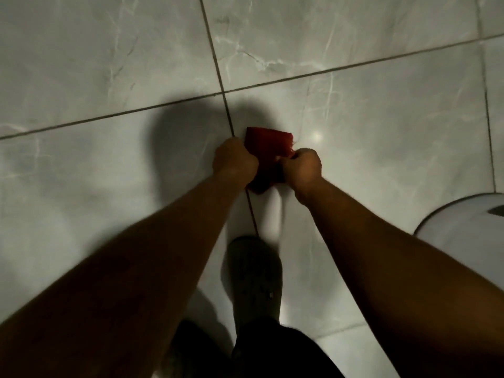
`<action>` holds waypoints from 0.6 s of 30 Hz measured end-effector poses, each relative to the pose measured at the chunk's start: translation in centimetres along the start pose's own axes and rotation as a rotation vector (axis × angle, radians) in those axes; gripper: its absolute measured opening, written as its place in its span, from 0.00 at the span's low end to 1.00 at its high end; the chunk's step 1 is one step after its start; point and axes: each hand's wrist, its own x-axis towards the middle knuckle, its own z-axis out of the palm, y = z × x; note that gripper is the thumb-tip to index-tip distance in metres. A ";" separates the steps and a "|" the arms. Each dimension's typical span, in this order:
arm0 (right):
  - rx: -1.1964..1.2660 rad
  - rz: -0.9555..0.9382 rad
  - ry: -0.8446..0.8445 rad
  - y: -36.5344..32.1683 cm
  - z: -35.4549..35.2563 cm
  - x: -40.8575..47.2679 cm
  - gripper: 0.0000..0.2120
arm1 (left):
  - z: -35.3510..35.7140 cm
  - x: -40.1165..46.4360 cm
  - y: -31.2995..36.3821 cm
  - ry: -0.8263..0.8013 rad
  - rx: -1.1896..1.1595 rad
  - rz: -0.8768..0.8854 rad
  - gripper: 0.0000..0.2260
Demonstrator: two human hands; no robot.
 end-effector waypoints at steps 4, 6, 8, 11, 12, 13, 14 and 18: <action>0.228 0.029 -0.074 -2.2 -4.9 -6.2 0.08 | -4.1 -6.2 2.1 -0.102 -0.169 0.033 0.10; 0.291 0.046 -0.054 -3.1 -9.2 -11.1 0.06 | -6.3 -11.7 4.6 -0.145 -0.191 0.085 0.05; 0.372 0.050 -0.031 -4.0 -13.8 -15.8 0.04 | -7.7 -16.9 7.8 -0.204 -0.196 0.108 0.06; 0.530 0.063 0.078 -4.3 -22.4 -23.0 0.03 | -7.6 -25.1 14.4 -0.286 -0.153 0.187 0.14; 0.573 0.061 0.131 -4.1 -25.5 -25.0 0.05 | -7.1 -27.8 16.7 -0.325 -0.135 0.245 0.15; 0.609 0.056 0.180 -3.6 -27.9 -26.5 0.05 | -6.6 -30.2 18.6 -0.361 -0.121 0.314 0.14; 0.655 0.059 0.245 -2.8 -30.7 -28.0 0.06 | -5.5 -32.7 20.7 -0.408 -0.104 0.404 0.13; 0.878 0.155 0.483 2.7 -38.6 -31.5 0.05 | 1.0 -40.0 26.8 -0.474 0.040 0.618 0.14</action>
